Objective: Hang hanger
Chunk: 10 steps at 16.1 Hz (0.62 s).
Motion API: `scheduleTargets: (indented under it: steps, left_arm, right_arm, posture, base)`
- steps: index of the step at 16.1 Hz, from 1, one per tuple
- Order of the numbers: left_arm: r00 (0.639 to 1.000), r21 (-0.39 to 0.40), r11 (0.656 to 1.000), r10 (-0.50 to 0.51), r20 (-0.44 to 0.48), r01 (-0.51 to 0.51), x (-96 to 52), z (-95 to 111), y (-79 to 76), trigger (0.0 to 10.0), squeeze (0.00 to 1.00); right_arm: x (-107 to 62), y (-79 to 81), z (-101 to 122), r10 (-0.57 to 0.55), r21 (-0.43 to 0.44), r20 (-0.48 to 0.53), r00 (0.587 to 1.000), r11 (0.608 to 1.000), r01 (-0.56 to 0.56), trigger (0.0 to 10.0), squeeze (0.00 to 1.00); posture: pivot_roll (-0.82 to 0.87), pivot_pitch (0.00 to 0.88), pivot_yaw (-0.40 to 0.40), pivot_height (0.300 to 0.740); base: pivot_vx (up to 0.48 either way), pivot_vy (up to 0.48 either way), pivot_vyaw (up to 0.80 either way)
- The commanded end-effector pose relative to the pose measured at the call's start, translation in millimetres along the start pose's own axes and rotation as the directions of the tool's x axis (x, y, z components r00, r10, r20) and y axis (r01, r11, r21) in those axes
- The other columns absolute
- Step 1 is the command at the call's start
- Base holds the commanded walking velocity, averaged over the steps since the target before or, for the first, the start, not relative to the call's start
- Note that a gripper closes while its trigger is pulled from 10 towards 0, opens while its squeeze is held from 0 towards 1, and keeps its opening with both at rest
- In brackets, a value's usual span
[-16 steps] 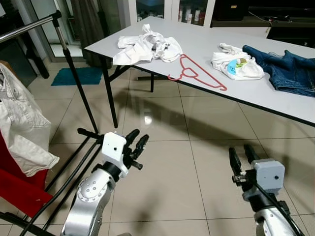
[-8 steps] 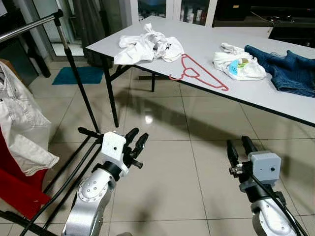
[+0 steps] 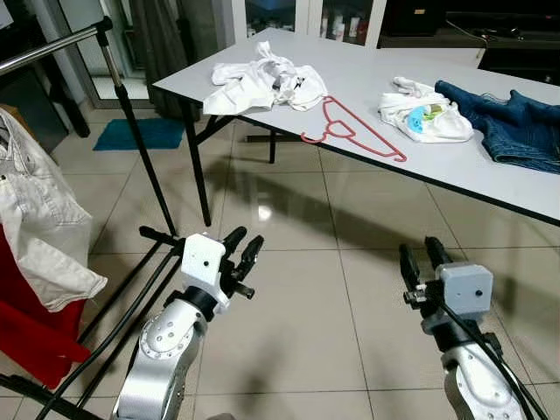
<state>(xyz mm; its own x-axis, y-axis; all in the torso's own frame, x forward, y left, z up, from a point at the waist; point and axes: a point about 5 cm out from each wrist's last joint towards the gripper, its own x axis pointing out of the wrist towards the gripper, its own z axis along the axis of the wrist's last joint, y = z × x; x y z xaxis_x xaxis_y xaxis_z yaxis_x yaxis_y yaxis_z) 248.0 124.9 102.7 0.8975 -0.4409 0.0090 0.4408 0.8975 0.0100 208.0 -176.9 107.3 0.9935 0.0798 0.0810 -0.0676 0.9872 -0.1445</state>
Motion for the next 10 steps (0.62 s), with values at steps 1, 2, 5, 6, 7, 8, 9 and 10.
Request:
scheduleTargets:
  steps: [1,2,5,6,7,8,9,10]
  left_arm:
    - [1.000,0.011,1.000,0.001,0.009,-0.001,3.1,1.7,0.7,10.0,0.00]
    - [1.000,0.012,1.000,0.001,0.010,-0.001,3.3,1.8,0.7,10.0,0.00]
    - [1.000,0.013,1.000,-0.003,0.012,0.003,4.7,2.0,0.4,10.0,0.00]
    - [1.000,0.012,1.000,-0.004,0.013,0.004,5.1,1.9,0.2,10.0,0.00]
    - [1.000,0.012,1.000,-0.005,0.013,0.004,5.4,2.0,0.1,10.0,0.00]
    - [1.000,0.012,1.000,-0.005,0.014,0.005,5.9,2.0,-0.2,10.0,0.00]
    - [1.000,0.012,1.000,-0.006,0.014,0.006,6.1,1.9,-0.2,10.0,0.00]
    - [1.000,0.011,1.000,-0.005,0.014,0.005,6.7,1.8,-0.2,10.0,0.00]
  right_arm:
    - [1.3,-0.9,0.3,0.006,-0.014,0.006,1.000,1.000,-0.006,10.0,0.00]
    - [1.6,-1.1,0.4,0.006,-0.014,0.007,1.000,1.000,-0.006,10.0,0.00]
    - [2.8,-0.5,0.3,0.012,-0.016,0.009,1.000,1.000,-0.012,10.0,0.00]
    - [3.5,-0.1,0.2,0.015,-0.017,0.010,1.000,1.000,-0.015,10.0,0.00]
    - [3.7,-0.1,0.1,0.016,-0.017,0.010,1.000,1.000,-0.016,10.0,0.00]
    - [4.3,-0.1,0.1,0.018,-0.018,0.011,1.000,1.000,-0.018,10.0,0.00]
    - [4.5,-0.1,0.1,0.019,-0.019,0.011,1.000,1.000,-0.019,10.0,0.00]
    - [5.0,-0.4,-0.1,0.021,-0.020,0.010,1.000,1.000,-0.021,10.0,0.00]
  posture:
    - [0.01,0.000,0.030,0.723]
    - [0.01,0.000,0.030,0.723]
    - [0.01,0.000,0.029,0.723]
    - [0.01,0.000,0.028,0.723]
    - [0.01,0.000,0.028,0.723]
    - [0.01,0.000,0.027,0.723]
    - [0.01,0.000,0.027,0.723]
    - [0.01,0.000,0.026,0.723]
  base:
    - [0.000,0.000,0.00]
    - [0.000,0.000,0.00]
    - [0.000,0.000,0.00]
    - [0.000,0.000,0.00]
    - [0.000,0.000,0.00]
    - [0.000,0.000,0.00]
    - [0.000,0.000,0.00]
    - [0.000,0.000,0.00]
